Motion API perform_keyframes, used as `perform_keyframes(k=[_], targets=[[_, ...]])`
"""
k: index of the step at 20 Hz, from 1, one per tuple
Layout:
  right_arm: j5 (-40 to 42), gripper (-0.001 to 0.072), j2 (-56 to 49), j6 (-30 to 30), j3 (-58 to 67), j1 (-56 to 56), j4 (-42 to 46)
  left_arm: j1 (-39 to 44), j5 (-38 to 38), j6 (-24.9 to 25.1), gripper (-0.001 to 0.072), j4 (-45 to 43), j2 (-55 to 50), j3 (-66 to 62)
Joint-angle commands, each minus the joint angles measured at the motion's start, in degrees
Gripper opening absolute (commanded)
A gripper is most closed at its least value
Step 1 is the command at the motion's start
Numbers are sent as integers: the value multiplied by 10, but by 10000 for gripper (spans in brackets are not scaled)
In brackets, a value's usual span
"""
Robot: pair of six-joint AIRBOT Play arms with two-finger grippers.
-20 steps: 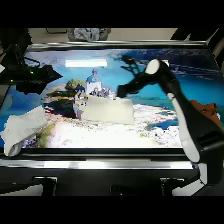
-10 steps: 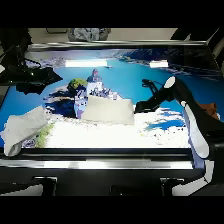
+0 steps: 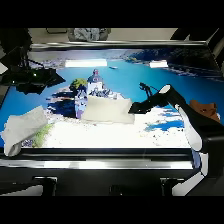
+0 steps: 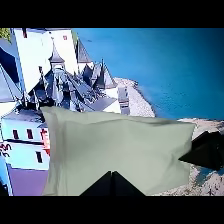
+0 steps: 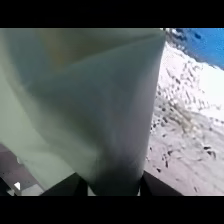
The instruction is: Fold the shirts.
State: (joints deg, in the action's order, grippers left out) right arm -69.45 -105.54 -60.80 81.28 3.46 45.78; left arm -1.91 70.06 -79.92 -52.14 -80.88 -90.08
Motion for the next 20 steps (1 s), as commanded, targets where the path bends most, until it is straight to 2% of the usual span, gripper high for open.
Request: perform_keyframes(k=[1,2,4,6,12,16,20], targets=[[11,138,-5,2,-1,1,-19,7,0,-2,34,0,0,0],[12,60,-3,8,1,-1,-24,7,1,-2,34,0,0,0],[2,60,14,59,18,-15,-39,7,5,-2,34,0,0,0],[-28,58,48,68,59,-49,-29,7,10,5,34,0,0,0],[-118,57,158,-12,192,-239,37,7,8,22,34,0,-2,0],[-193,57,187,-39,256,-357,63,7,4,31,35,0,-3,0],[-209,58,197,-77,281,-453,66,7,4,38,34,0,-3,0]])
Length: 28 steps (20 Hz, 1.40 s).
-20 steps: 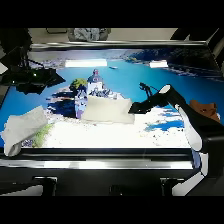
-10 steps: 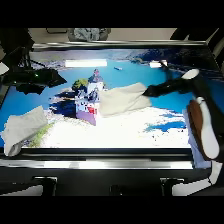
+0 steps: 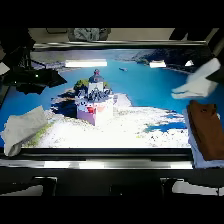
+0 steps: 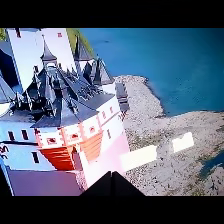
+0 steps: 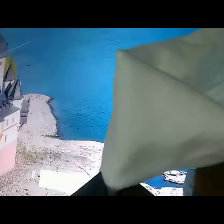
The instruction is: Fold the shirts.
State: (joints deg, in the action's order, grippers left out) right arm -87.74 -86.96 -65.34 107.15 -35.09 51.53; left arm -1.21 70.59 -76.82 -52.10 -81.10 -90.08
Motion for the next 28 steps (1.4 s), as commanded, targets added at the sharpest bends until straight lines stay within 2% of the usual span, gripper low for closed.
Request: perform_keyframes(k=[1,10,12,13,16,18,20,24,28], targets=[[-34,58,11,-37,22,-86,8,0,-1,11,35,0,0,0],[-90,58,23,-39,22,-184,26,0,-1,19,34,0,0,0],[-176,58,24,-32,20,-180,116,0,-1,19,35,0,0,0],[-184,58,28,-16,14,-178,171,0,-1,19,34,0,0,0],[-184,57,66,-28,-70,-178,276,0,-1,19,35,0,0,0],[-184,57,89,-10,-166,-178,334,0,0,19,34,0,0,0],[-150,57,116,-2,-277,-179,377,0,0,19,34,0,3,0],[-58,57,137,-2,-408,-179,396,0,0,19,34,0,11,-1],[-42,58,138,-2,-418,-179,412,0,0,18,34,1,18,-1]])
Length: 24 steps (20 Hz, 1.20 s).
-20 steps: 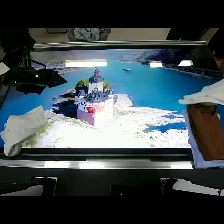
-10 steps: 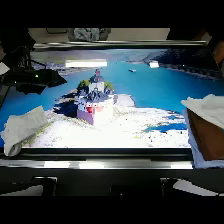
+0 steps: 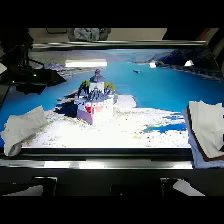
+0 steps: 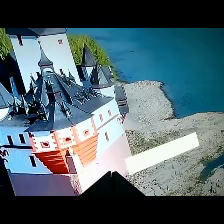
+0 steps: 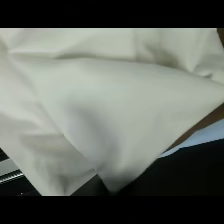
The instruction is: Fold the shirts.
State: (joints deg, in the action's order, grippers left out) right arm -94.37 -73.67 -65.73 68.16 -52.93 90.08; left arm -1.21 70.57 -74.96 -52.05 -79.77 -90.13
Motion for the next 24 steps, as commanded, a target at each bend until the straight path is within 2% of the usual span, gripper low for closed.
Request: perform_keyframes(k=[1,5,6,7,8,11,13,15,17,18,20,21,22,23,24], targets=[[21,58,5,2,-28,0,36,0,0,0,34,5,5,0],[13,77,7,21,-26,0,63,0,0,0,34,37,8,-3],[14,249,8,21,-26,0,62,0,1,0,34,38,9,-3],[15,520,10,21,-26,0,55,0,4,0,34,38,9,-3],[17,596,11,32,-22,0,51,0,9,0,34,38,9,-3],[46,608,16,89,73,4,49,0,13,0,34,35,20,-16],[130,608,17,131,199,45,49,4,10,-5,33,-26,20,-72],[250,607,17,150,303,134,49,26,-1,-60,32,-184,14,-146],[339,607,17,134,344,253,45,61,-1,-133,32,-392,-1,-199],[349,607,14,114,343,315,45,73,0,-164,32,-452,-6,-202],[296,607,-13,71,335,434,42,76,32,-197,39,-456,-21,-188],[239,606,-38,68,327,480,34,76,75,-196,119,-436,-31,-173],[173,605,-65,69,319,510,16,76,126,-196,357,-419,-41,-150],[111,603,-95,78,306,528,-17,76,169,-196,555,-406,-46,-108],[69,595,-117,90,287,533,-61,76,180,-192,588,-397,-42,-52]])
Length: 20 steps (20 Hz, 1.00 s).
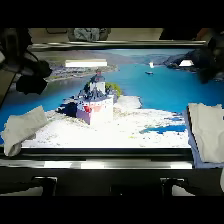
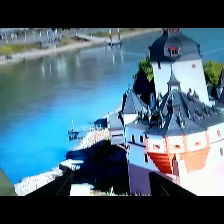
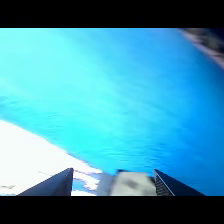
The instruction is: Fold the shirts.
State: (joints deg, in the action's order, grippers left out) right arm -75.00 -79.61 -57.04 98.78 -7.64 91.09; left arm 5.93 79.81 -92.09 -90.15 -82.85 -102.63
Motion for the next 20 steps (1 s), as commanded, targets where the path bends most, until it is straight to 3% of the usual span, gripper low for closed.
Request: perform_keyframes(k=[1,4,6,20], targets=[[-143,594,-69,11,-49,80,-118,6,73,-18,588,-6,4,145],[-121,593,-54,5,-148,80,-151,6,-52,-42,588,4,80,334],[-106,595,-52,-13,-187,80,-156,6,-114,-57,587,4,106,389],[-80,606,-52,-25,-196,80,-151,6,-119,-57,588,4,104,393]])
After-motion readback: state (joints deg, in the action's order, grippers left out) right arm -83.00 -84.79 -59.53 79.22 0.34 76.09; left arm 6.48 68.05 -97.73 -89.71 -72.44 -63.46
